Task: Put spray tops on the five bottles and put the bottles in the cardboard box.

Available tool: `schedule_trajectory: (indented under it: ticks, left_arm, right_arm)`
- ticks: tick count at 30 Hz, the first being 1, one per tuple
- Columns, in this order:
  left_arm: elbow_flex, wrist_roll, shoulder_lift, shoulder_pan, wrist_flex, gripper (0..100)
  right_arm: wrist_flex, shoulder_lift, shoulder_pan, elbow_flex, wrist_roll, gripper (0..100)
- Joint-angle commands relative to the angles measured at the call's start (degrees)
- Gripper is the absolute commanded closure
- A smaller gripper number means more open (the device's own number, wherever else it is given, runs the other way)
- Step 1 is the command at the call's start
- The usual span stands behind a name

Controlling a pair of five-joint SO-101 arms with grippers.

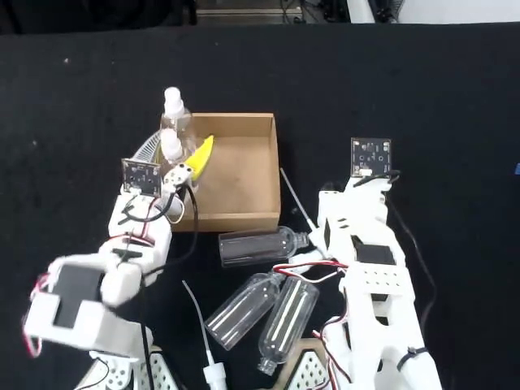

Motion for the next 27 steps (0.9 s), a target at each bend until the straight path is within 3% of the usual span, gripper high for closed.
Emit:
schedule_trajectory:
  ticks: [1, 8, 15, 18, 27]
  left_arm:
    - [0.13, -0.18, -12.92, -0.57, 14.15, 75]
    - [-5.14, -0.18, -34.20, -0.57, 51.87, 76]
    - [-18.42, -0.09, -39.12, -0.66, 89.49, 76]
    - [-21.05, -0.09, -39.03, -0.66, 94.77, 77]
    - [-20.00, -0.09, -39.56, -1.45, 99.34, 77]
  right_arm:
    - [-1.41, -0.84, 0.53, -0.75, 0.26, 98.3]
    - [-1.41, -0.84, 0.35, -0.66, 0.26, 98.3]
    - [-1.41, -0.84, 0.26, -0.66, 0.26, 98.3]
    - [-1.41, -0.84, 0.26, -0.57, 0.26, 98.3]
    - [-1.41, -0.84, 0.26, -0.75, 0.26, 98.3]
